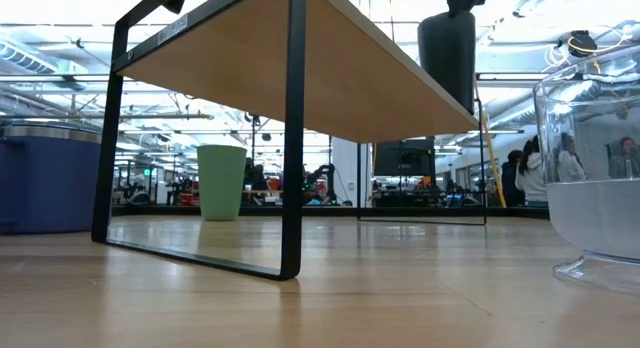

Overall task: Stack small to large cups/mugs on shelf
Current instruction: Put the black cup on the shelf

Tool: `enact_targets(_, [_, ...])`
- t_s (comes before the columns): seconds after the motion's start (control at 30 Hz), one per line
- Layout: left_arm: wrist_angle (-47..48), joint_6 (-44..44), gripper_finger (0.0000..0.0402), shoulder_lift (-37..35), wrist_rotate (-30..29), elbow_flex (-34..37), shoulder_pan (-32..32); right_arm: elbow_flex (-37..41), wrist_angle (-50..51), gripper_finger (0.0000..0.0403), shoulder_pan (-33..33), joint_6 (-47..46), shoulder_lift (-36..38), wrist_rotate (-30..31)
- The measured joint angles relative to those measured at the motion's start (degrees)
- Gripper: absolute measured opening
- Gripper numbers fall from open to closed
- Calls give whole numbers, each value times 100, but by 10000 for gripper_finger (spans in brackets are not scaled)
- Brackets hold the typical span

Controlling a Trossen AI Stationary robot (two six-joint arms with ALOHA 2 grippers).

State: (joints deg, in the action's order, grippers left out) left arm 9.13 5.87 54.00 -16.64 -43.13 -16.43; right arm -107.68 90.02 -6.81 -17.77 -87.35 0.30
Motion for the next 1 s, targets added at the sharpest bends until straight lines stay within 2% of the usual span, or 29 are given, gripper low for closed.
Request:
enact_targets(0.8, [2,-9,31,0,0,0,0,0,-693,141,-2,186,-23,128])
enact_targets(1.0, [4,-9,31,0,0,0,0,0,-889,125,-25,326,-50,124])
